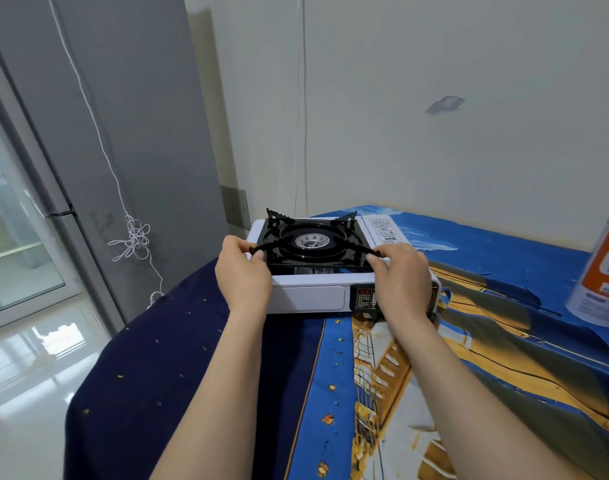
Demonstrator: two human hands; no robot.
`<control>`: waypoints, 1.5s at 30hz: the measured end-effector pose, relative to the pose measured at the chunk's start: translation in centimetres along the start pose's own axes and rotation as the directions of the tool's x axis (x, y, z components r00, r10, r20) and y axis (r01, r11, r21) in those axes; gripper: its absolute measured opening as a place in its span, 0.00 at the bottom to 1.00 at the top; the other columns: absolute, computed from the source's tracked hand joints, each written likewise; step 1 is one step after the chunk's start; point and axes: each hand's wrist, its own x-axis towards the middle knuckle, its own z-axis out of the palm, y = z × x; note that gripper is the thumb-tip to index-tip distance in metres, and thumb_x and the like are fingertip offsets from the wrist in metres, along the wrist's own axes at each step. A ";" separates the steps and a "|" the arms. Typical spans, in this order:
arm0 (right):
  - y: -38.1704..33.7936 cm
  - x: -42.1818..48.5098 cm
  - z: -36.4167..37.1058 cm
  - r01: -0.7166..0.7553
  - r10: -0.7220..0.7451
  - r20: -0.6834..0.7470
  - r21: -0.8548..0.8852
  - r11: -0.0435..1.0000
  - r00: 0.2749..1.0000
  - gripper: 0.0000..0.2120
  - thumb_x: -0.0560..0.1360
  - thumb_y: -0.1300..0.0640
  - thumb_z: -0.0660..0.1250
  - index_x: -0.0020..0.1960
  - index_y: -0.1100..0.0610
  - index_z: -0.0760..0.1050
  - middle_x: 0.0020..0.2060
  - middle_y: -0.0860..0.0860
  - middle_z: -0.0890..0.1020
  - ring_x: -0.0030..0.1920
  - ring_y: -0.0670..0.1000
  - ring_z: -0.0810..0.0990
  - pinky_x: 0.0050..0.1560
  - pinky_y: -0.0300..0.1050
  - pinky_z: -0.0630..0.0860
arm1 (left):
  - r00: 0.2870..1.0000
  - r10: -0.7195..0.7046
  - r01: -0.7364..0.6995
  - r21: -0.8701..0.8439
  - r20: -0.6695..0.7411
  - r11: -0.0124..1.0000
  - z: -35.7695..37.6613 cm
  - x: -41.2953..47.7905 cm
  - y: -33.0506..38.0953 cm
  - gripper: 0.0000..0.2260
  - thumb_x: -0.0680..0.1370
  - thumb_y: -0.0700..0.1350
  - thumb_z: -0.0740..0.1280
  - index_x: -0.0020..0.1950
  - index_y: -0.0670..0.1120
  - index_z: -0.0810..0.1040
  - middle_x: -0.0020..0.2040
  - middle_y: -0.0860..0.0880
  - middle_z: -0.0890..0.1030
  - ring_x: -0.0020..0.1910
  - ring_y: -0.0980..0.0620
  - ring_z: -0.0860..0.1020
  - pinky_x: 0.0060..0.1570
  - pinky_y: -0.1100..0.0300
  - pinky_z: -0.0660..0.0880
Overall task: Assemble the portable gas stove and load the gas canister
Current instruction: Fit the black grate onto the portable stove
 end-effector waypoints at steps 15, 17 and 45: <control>0.0 -0.4 -0.1 0.071 -0.069 0.025 -0.092 0.993 0.997 0.09 0.78 0.53 0.65 0.52 0.55 0.83 0.48 0.54 0.83 0.50 0.56 0.74 0.47 0.50 0.72 | 0.999 -0.029 0.012 0.384 0.038 0.923 -0.7 0.7 -0.3 0.05 0.74 0.45 0.69 0.48 0.47 0.78 0.54 0.47 0.78 0.54 0.43 0.75 0.54 0.47 0.70; 0.1 -0.4 -0.1 0.075 -0.071 0.041 -0.118 0.990 0.997 0.10 0.78 0.54 0.64 0.51 0.55 0.83 0.48 0.54 0.82 0.50 0.56 0.74 0.47 0.50 0.71 | 0.995 -0.061 0.022 0.415 0.081 0.910 -0.9 0.7 -0.2 0.05 0.74 0.46 0.69 0.49 0.48 0.77 0.55 0.47 0.78 0.56 0.42 0.75 0.57 0.43 0.69; 5.4 1.6 -2.5 -0.317 0.306 0.095 0.135 0.939 0.947 0.20 0.79 0.46 0.61 0.67 0.54 0.73 0.65 0.55 0.76 0.66 0.57 0.71 0.62 0.54 0.70 | 0.554 -0.831 0.716 -0.535 0.043 0.450 2.1 -2.9 1.1 0.42 0.70 0.66 0.67 0.74 0.42 0.58 0.73 0.46 0.61 0.70 0.44 0.65 0.68 0.50 0.63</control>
